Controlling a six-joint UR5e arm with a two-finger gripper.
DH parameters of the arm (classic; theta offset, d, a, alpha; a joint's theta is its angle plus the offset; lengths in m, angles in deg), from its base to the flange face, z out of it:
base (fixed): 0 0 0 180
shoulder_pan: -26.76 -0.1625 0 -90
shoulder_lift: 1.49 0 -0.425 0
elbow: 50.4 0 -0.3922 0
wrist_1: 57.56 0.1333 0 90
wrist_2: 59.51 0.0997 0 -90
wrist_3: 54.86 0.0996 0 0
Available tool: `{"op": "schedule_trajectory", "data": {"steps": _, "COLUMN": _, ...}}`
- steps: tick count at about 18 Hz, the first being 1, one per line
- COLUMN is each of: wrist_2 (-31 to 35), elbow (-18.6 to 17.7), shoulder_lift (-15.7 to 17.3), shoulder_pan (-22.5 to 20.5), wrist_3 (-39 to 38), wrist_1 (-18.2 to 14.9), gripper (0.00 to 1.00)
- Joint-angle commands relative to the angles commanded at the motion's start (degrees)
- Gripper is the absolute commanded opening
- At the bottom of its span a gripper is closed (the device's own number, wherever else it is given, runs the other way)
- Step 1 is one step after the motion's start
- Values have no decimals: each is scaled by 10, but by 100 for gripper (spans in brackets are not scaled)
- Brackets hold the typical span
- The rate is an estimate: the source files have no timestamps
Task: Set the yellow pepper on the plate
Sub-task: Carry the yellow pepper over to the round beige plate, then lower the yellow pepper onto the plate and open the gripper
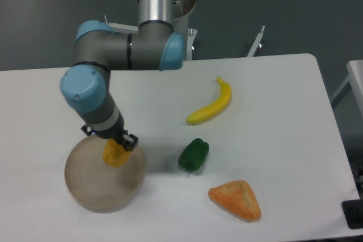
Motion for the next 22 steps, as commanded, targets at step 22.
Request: {"op": "schedule_trajectory", "data": {"steps": 22, "wrist_2": -3, "elbow": -1, "shoulder_lift": -35, "shoulder_pan": 11, "wrist_3": 2, "wrist_1": 12, "gripper": 48}}
